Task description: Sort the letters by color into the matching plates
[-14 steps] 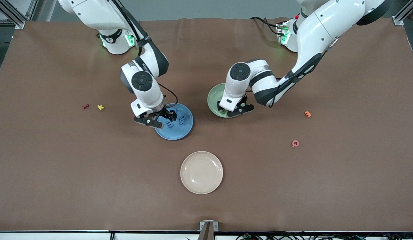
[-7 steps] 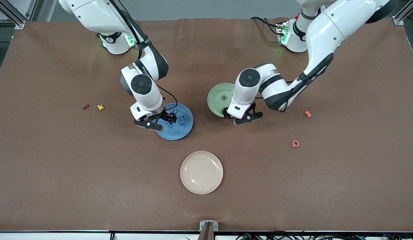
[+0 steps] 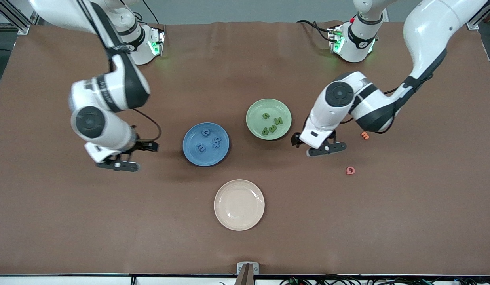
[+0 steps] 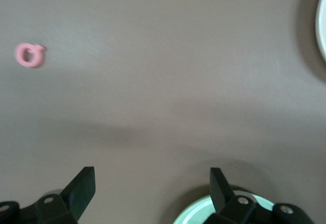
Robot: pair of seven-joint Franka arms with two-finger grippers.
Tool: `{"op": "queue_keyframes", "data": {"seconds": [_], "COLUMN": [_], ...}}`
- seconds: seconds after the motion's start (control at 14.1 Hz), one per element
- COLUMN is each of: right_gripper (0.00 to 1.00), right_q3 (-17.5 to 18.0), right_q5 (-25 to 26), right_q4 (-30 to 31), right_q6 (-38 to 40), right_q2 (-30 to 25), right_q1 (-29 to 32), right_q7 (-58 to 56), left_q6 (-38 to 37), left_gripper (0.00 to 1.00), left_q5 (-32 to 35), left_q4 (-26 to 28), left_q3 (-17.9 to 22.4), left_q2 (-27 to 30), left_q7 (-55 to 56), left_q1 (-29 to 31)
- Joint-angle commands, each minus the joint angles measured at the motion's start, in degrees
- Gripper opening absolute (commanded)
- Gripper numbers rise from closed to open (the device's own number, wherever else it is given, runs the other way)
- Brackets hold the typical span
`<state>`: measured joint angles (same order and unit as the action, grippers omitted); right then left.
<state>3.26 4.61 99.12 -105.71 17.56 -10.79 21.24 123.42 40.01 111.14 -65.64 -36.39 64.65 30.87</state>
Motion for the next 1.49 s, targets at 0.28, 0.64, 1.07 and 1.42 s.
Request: {"op": "queue_keyframes", "data": {"seconds": [0.28, 0.64, 1.07, 1.42], "right_gripper": [1.0, 1.0, 1.0, 1.0], "right_q3": [1.1, 1.1, 1.8, 1.2], "right_q5": [0.9, 0.8, 0.0, -3.4], "right_q4": [-13.3, -17.5, -19.7, -20.0], "right_q6": [16.7, 18.1, 22.2, 26.5], "right_q2": [-3.7, -3.4, -4.2, -8.5], "right_q1": [13.8, 18.0, 16.3, 16.7], "right_q7": [-18.3, -23.0, -21.6, -21.3], "left_q6": [-5.5, -5.7, -5.7, -5.8], "left_gripper": [0.99, 0.99, 0.99, 0.99], "left_q5": [0.2, -0.5, -10.9, -33.8], "left_q4": [-5.8, -8.2, -17.1, -17.9], "left_q3": [-0.4, 5.5, 27.6, 55.3], "left_q2": [0.8, 1.0, 1.5, 8.4], "left_q7": [-9.1, -20.8, -34.6, -57.6], "left_q1": [5.6, 6.4, -10.3, -27.5]}}
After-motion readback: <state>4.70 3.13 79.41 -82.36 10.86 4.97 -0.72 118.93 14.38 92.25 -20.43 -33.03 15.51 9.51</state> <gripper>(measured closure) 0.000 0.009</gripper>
